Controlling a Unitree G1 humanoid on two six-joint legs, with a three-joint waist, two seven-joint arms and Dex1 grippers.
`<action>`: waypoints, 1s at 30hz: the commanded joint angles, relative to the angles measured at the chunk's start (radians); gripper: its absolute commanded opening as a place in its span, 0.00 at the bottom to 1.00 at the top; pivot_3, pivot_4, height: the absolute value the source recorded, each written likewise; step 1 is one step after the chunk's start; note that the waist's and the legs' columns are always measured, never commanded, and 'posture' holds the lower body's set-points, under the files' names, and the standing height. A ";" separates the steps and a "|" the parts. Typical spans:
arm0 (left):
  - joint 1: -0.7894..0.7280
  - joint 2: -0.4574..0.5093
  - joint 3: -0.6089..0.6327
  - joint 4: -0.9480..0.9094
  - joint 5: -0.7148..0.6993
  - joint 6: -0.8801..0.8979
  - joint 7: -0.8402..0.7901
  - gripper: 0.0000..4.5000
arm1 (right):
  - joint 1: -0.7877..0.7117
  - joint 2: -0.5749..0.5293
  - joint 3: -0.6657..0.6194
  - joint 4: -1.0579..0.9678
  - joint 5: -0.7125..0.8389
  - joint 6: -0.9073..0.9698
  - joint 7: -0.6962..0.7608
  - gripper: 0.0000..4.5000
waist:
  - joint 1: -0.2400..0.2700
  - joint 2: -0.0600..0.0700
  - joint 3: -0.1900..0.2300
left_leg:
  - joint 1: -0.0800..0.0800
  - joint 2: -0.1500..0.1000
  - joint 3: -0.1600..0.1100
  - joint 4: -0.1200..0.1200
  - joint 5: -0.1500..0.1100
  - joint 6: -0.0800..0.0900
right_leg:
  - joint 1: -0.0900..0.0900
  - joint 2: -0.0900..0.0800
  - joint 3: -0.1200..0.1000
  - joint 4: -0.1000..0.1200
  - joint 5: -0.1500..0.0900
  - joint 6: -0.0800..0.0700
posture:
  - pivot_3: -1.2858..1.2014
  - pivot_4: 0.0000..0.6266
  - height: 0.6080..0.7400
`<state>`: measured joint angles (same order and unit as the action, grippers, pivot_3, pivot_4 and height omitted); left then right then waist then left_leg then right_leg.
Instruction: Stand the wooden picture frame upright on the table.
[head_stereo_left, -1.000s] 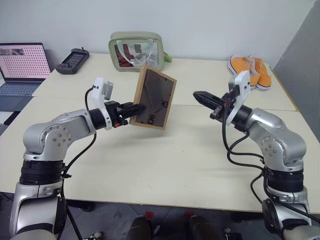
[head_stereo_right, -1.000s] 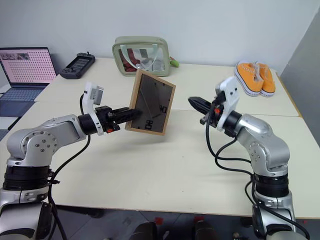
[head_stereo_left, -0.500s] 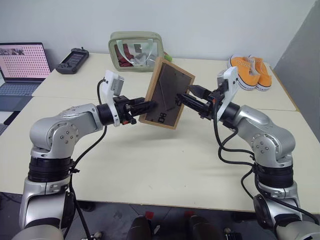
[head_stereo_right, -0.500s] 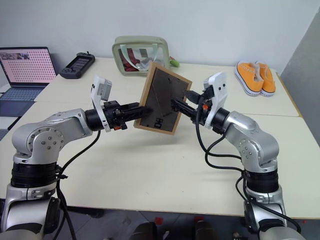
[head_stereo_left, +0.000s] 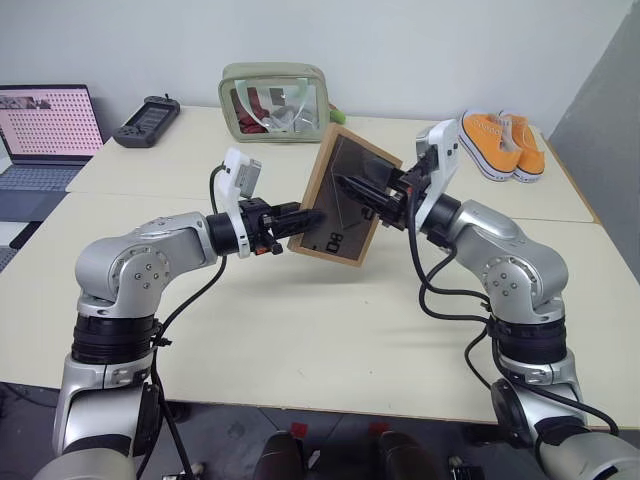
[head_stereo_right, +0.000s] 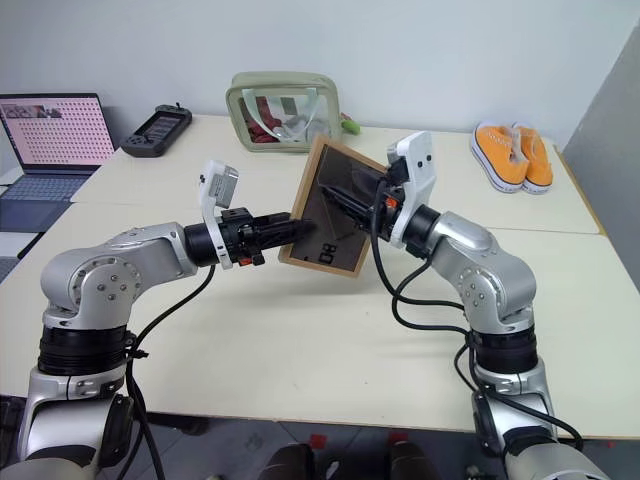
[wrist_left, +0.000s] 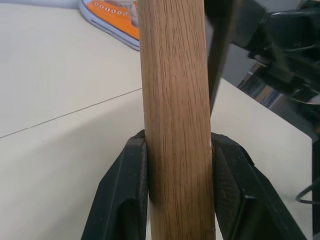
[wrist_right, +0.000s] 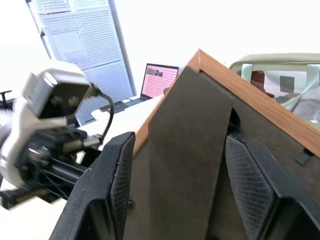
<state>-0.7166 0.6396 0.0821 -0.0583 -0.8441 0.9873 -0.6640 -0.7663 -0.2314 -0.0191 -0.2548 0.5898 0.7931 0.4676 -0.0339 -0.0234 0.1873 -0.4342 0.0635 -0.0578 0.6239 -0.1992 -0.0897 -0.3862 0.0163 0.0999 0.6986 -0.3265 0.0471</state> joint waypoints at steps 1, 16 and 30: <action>-0.054 -0.007 0.008 0.064 0.052 -0.054 -0.029 0.30 | 0.007 -0.005 -0.034 -0.118 0.057 0.026 -0.028 0.62 | 0.000 0.000 0.000 | 0.000 0.000 0.000 0.000 0.000 0.000 | 0.000 0.000 0.000 0.000 0.000 0.000 | 0.52 0.24 1.00; -0.151 -0.071 0.027 0.072 0.049 0.025 -0.053 0.30 | 0.053 -0.123 0.043 -0.012 -0.096 -0.078 0.017 0.62 | 0.000 0.000 0.000 | 0.000 0.000 0.000 0.000 0.000 0.000 | 0.000 0.000 0.000 0.000 0.000 0.000 | 0.52 0.24 1.00; -0.128 -0.083 0.081 0.074 0.039 0.075 -0.018 0.30 | 0.260 -0.507 0.006 0.000 -0.285 -0.323 0.250 0.62 | 0.001 0.000 0.000 | 0.000 -0.001 0.000 0.001 0.000 0.000 | 0.001 0.000 0.000 0.000 0.000 0.000 | 0.52 0.24 1.00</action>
<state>-0.8331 0.5513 0.1217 0.0392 -0.7863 1.0654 -0.6839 -0.5092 -0.7097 0.0292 -0.2153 0.3290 0.5398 0.6953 -0.0325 -0.0234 0.1874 -0.4344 0.0629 -0.0574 0.6253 -0.1992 -0.0896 -0.3856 0.0162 0.1004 0.6982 -0.3266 0.0473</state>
